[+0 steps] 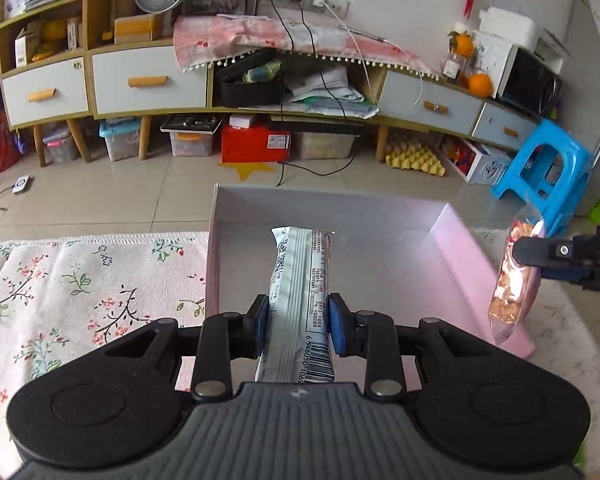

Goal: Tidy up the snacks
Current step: 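Carry the silver bar and pink packet over the pink box with both tools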

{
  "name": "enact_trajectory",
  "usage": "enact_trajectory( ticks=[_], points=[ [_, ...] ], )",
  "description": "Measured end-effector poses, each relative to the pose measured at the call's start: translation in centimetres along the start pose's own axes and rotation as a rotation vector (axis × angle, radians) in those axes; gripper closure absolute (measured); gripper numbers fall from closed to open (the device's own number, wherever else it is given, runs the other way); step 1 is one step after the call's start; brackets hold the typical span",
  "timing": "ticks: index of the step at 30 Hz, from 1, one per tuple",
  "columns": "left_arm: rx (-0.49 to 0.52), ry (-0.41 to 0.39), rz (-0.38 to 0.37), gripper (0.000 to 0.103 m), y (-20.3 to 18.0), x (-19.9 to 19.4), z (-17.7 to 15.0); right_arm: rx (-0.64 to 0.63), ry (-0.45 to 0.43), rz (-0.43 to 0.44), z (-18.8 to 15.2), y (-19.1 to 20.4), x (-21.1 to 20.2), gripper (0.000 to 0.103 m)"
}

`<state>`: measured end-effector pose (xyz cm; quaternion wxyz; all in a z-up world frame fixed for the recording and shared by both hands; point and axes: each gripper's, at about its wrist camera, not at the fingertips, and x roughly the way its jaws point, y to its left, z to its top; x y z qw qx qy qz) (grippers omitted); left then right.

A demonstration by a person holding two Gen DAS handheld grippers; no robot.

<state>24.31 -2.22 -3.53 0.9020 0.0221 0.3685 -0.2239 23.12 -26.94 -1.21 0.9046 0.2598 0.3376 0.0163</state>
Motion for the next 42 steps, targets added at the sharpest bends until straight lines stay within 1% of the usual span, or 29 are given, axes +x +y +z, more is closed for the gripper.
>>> enact_trajectory(
  ticks=[3,5,7,10,16,24,26,28,31,33,38,42],
  points=[
    [0.037,0.000,0.005,0.075,0.1,0.0,-0.9,-0.037,0.036,-0.029,-1.3,0.0,1.6,0.070],
    [0.044,0.005,0.006,0.075,0.2,-0.1,-1.3,-0.057,0.067,-0.045,-2.1,0.2,2.3,0.070],
    [0.042,-0.011,0.002,0.075,0.3,-0.7,-1.4,-0.081,0.097,-0.066,-2.9,0.4,3.0,0.070],
    [0.066,-0.008,0.010,0.075,0.2,-1.0,-1.5,-0.111,0.107,-0.070,-3.3,0.9,2.9,0.070],
    [0.023,0.059,-0.026,0.075,0.8,-1.1,-1.6,-0.122,0.175,-0.080,-3.1,1.7,2.6,0.070],
    [0.027,0.148,-0.041,0.075,0.8,-2.3,-2.5,-0.092,0.283,-0.073,-3.5,1.9,1.8,0.070],
    [0.029,0.156,-0.035,0.075,0.8,-2.5,-2.4,-0.091,0.307,-0.077,-3.5,2.0,1.5,0.070],
    [0.014,0.133,-0.026,0.075,0.8,-2.6,-2.4,-0.099,0.308,-0.084,-3.5,2.2,1.3,0.070],
    [-0.003,0.053,-0.022,0.075,0.9,-2.7,-2.5,-0.086,0.294,-0.081,-3.4,2.2,1.3,0.070],
    [-0.007,0.029,-0.011,0.075,0.7,-2.4,-2.3,-0.079,0.282,-0.089,-3.2,2.1,1.4,0.070],
    [0.021,0.042,0.054,0.075,0.1,-0.6,-2.2,-0.077,0.256,-0.114,-3.0,1.7,1.7,0.070],
    [0.040,0.026,0.085,0.071,-0.3,-1.0,-2.3,-0.075,0.237,-0.106,-3.0,1.7,1.4,0.068]
  ],
)
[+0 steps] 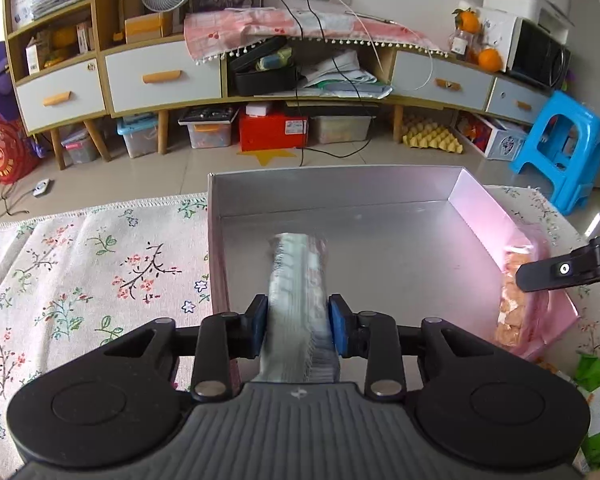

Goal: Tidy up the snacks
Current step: 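Carry the silver bar and pink packet over the pink box with both tools, then open the left tool releasing the silver bar while the right tool releases the pink packet, then grasp the white translucent bar with the left tool while the right tool grasps the green packet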

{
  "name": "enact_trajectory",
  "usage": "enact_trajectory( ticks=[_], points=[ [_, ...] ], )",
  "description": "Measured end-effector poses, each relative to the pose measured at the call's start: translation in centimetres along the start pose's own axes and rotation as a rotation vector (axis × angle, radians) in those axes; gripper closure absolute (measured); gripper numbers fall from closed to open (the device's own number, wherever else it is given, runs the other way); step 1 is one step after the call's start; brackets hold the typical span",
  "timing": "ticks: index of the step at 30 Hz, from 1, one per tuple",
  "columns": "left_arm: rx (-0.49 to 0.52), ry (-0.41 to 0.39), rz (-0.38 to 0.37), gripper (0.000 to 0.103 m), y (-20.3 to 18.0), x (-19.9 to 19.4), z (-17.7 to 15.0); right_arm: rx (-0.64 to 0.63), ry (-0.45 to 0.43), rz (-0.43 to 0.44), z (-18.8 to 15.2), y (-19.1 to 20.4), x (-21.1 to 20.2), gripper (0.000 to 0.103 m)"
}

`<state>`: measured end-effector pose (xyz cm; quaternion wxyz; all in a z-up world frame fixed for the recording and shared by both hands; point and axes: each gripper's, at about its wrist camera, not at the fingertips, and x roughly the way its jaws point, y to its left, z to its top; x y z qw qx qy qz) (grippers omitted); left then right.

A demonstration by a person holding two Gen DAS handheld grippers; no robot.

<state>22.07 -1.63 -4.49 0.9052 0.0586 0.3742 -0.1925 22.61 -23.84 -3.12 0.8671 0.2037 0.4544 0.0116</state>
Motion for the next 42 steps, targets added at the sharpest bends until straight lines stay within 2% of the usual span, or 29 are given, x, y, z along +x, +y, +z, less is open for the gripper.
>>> enact_trajectory(
  ticks=[2,3,5,6,10,18,25,31,36,39,42],
  points=[
    [0.003,-0.011,0.015,0.055,0.0,-0.7,-0.2,-0.013,-0.008,-0.005,-0.1,0.2,-0.4,0.068],
    [0.001,-0.013,0.022,0.047,0.0,-1.0,-0.2,-0.016,-0.010,-0.006,-0.1,0.3,-0.6,0.060],
    [-0.004,-0.012,0.019,0.043,-0.1,-1.5,-0.2,-0.014,-0.020,-0.009,-0.3,0.4,-1.2,0.046],
    [-0.007,-0.008,0.021,0.040,-0.3,-1.8,-0.1,-0.013,-0.024,-0.009,-0.4,0.4,-1.6,0.044],
    [-0.004,-0.007,0.034,0.025,-0.9,-3.4,-0.2,-0.014,-0.035,-0.004,-0.7,0.7,-3.2,0.039],
    [-0.034,0.011,0.048,0.010,-1.8,-6.6,-1.1,-0.060,-0.073,0.000,-2.6,1.7,-7.6,0.026],
    [-0.054,0.042,0.077,0.004,-2.1,-8.8,-2.3,-0.098,-0.078,0.010,-4.9,2.3,-10.1,0.022],
    [-0.125,0.078,0.086,0.001,-2.1,-10.3,-3.8,-0.102,-0.067,0.018,-7.2,2.1,-11.1,0.018],
    [-0.162,0.093,0.066,0.001,-2.1,-10.8,-5.3,-0.069,-0.088,-0.010,-9.6,0.6,-11.4,0.018],
    [-0.194,0.107,0.055,0.001,-2.1,-10.9,-5.6,-0.040,-0.021,-0.060,-10.5,-0.8,-10.8,0.018],
    [-0.235,0.111,0.051,0.001,-2.2,-10.5,-5.9,-0.034,-0.020,-0.084,-10.9,-1.6,-10.4,0.018]
  ],
)
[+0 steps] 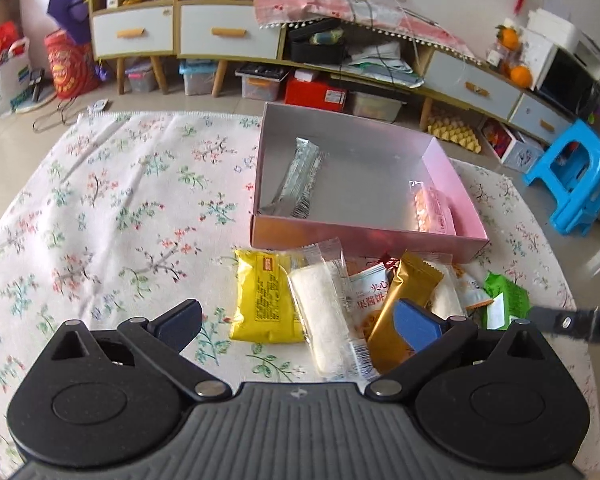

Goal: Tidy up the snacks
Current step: 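Grasp the white translucent bar with the left tool while the right tool grasps the green packet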

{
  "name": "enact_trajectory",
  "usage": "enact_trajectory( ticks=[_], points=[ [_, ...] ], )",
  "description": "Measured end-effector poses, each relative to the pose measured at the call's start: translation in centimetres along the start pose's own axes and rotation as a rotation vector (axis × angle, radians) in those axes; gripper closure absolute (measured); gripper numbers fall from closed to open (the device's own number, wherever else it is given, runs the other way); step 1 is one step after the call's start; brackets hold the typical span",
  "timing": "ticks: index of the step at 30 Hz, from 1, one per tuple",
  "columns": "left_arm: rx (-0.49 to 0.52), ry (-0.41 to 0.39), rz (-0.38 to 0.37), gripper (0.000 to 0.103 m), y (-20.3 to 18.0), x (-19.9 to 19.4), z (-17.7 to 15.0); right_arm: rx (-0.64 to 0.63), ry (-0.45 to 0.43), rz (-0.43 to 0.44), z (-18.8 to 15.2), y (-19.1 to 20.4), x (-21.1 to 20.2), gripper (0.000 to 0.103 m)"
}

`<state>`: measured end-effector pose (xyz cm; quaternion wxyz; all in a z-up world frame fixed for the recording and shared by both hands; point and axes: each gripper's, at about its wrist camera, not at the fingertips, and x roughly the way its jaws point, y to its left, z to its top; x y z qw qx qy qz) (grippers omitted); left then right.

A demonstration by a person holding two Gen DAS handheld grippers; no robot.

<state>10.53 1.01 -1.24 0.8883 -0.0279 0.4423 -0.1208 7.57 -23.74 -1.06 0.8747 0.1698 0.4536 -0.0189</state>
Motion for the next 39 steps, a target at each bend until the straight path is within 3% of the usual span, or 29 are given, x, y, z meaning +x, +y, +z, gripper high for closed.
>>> enact_trajectory(
  ticks=[5,14,22,27,35,39],
  points=[
    [-0.061,0.044,-0.021,0.004,-0.5,1.2,-0.6,0.036,0.030,-0.050,-0.5,-1.1,0.9,0.018],
    [-0.177,0.122,-0.027,0.017,-0.6,3.4,-1.6,0.123,0.064,-0.049,0.0,-1.8,2.4,0.018],
    [-0.246,0.139,-0.012,0.031,-0.4,4.4,-1.9,0.217,0.114,-0.012,-0.1,-2.3,4.1,0.018],
    [-0.274,0.132,-0.008,0.036,-0.1,4.4,-2.1,0.272,0.148,0.001,-0.4,-2.7,5.2,0.018],
    [-0.271,0.126,0.006,0.054,0.0,4.1,-2.1,0.293,0.137,-0.013,-0.5,-2.9,5.4,0.018],
    [-0.258,0.133,-0.008,0.068,-0.1,4.2,-1.9,0.297,0.129,-0.009,-0.5,-2.8,5.4,0.019]
  ],
)
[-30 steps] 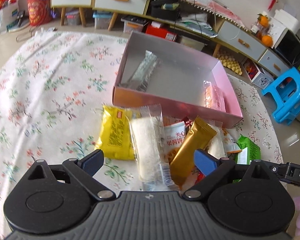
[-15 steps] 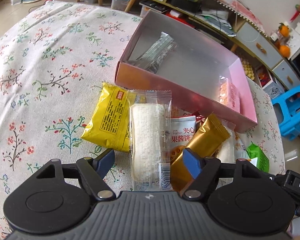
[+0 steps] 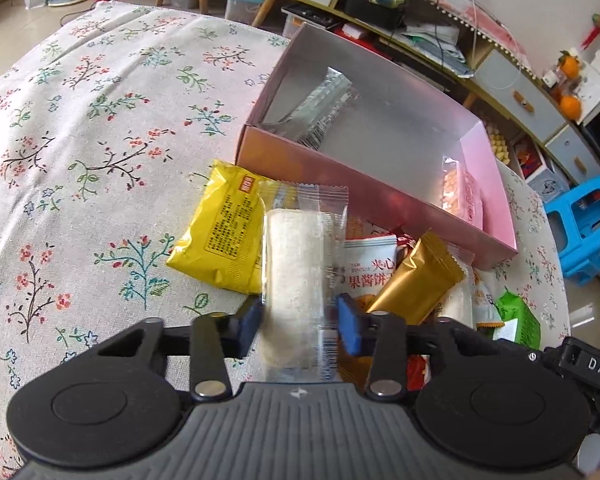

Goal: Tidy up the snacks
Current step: 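Grasp the white translucent bar with the left tool while the right tool grasps the green packet, then carry the white bar and green packet into the pink box with both tools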

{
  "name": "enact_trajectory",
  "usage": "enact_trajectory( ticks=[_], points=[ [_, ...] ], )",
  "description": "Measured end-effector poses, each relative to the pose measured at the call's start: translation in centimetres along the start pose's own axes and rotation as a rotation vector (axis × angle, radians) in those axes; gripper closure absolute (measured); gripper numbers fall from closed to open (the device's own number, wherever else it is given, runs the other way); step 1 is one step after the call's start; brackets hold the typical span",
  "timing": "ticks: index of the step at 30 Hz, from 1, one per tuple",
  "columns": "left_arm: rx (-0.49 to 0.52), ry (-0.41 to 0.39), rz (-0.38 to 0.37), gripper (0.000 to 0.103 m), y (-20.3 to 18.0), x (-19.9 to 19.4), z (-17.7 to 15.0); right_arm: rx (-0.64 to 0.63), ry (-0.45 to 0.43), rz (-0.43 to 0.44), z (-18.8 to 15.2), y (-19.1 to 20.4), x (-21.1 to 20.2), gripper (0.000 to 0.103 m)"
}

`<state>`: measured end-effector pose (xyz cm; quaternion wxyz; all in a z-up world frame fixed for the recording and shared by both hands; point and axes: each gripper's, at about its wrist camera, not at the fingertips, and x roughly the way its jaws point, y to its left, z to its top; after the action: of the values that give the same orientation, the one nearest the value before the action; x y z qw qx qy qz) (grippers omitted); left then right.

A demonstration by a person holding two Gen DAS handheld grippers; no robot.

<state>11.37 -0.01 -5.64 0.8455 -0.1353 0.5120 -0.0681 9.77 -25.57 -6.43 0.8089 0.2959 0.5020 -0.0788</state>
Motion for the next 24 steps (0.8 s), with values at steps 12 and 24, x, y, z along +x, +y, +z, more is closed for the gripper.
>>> enact_trajectory(
  ticks=[12,24],
  points=[
    [-0.001,-0.002,-0.028,0.074,-0.1,-0.4,0.1,-0.034,-0.020,-0.038,0.1,0.0,-0.1,0.055],
    [0.009,0.000,-0.072,0.079,-0.2,-1.1,0.3,-0.039,-0.049,-0.017,0.2,0.3,-1.2,0.057]
  ],
)
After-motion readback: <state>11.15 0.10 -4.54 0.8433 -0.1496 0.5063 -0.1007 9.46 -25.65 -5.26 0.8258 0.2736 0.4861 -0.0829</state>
